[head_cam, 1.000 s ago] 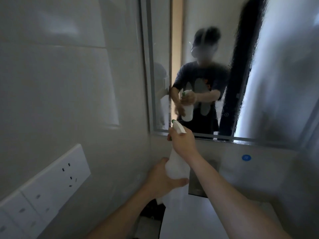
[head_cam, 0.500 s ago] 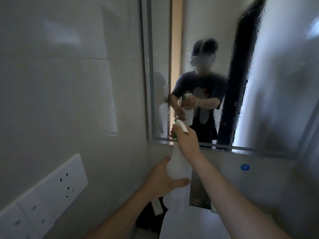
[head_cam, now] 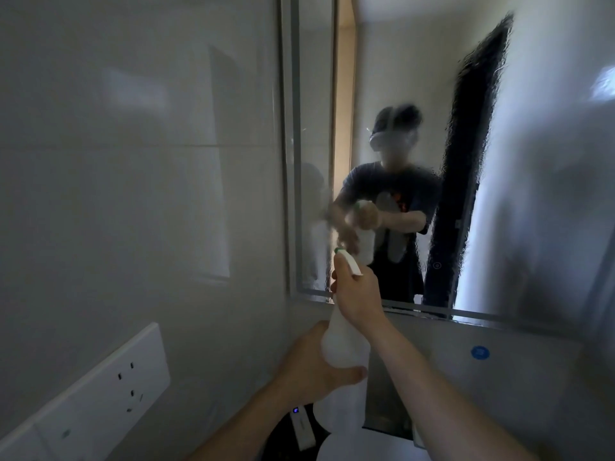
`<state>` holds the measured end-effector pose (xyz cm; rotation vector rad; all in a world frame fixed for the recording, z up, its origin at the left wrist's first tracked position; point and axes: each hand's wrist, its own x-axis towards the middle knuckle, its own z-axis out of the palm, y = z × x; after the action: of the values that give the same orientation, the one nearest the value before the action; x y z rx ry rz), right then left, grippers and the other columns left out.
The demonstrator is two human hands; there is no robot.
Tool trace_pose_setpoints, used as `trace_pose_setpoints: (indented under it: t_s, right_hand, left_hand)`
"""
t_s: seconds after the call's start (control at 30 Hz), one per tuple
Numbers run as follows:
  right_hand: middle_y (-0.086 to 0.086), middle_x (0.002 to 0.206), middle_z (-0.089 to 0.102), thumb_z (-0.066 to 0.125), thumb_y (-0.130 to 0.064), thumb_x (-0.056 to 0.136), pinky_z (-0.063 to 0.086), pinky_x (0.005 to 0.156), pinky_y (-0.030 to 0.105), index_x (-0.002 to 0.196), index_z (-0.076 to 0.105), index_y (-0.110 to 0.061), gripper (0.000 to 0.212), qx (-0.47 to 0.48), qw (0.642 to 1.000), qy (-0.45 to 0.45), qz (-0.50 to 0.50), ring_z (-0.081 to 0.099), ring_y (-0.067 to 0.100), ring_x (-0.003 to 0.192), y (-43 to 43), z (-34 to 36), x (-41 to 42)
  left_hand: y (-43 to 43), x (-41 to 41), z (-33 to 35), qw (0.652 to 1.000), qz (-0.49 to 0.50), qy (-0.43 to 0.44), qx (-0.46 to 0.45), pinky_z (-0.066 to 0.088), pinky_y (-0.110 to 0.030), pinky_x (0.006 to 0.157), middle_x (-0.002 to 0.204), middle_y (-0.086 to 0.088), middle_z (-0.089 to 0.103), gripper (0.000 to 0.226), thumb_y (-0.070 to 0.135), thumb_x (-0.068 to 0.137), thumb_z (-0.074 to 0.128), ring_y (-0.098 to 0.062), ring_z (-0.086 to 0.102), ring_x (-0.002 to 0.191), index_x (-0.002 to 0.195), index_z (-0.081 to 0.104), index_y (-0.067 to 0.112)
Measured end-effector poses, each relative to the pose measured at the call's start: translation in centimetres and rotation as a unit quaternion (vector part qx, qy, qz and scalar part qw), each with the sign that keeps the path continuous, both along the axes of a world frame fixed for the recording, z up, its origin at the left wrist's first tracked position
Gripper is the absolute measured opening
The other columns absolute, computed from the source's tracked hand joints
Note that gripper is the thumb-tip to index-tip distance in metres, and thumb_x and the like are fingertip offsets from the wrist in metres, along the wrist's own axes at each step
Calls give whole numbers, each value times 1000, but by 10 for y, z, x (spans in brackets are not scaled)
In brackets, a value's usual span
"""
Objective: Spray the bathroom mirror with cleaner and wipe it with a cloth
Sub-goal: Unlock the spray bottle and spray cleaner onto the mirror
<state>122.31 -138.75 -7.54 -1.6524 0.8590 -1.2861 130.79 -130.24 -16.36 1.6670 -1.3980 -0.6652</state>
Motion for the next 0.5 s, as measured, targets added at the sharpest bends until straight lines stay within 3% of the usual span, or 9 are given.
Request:
trace_pose_setpoints:
  t_s: [0.07, 0.13, 0.3, 0.43, 0.5]
  right_hand:
    - [18, 71, 64, 47, -52, 95, 52, 65, 47, 76, 58, 2, 58, 3, 1000, 4, -8, 57, 20, 63, -1, -2, 0]
    - [15, 76, 70, 47, -45, 100, 51, 66, 41, 77, 64, -1, 52, -5, 1000, 8, -7, 61, 17, 66, -2, 4, -1]
    - [11, 75, 70, 50, -39, 103, 48, 62, 37, 76, 67, -4, 46, -60, 998, -17, -16, 60, 14, 63, -7, 38, -6]
    - [5, 69, 66, 49, -38, 104, 42, 54, 15, 71, 64, -7, 48, -85, 996, -20, -16, 53, 3, 54, -7, 56, -10]
    - [4, 68, 66, 49, -35, 104, 42, 53, 12, 71, 64, -7, 46, -80, 996, -31, -13, 54, 1, 53, -8, 60, -11]
  left_hand:
    - [0, 1, -1, 1000, 4, -4, 1, 62, -38, 89, 114, 16, 70, 83, 65, 52, 89, -5, 69, 103, 123, 56, 37]
    - [-2, 1, 5, 1000, 3, 0, -6, 61, -38, 90, 114, 16, 71, 83, 64, 52, 88, -4, 69, 103, 124, 56, 35]
    - [-7, -4, 32, 999, 5, 9, -46, 59, -36, 93, 115, 19, 68, 82, 64, 55, 86, 2, 67, 103, 124, 54, 35]
    - [-10, -7, 46, 998, 16, -4, -67, 59, -37, 92, 114, 21, 65, 81, 67, 54, 83, 1, 64, 104, 122, 49, 39]
    - [-11, -8, 48, 998, 16, -4, -65, 59, -38, 93, 115, 21, 64, 81, 68, 54, 83, -1, 64, 105, 121, 47, 41]
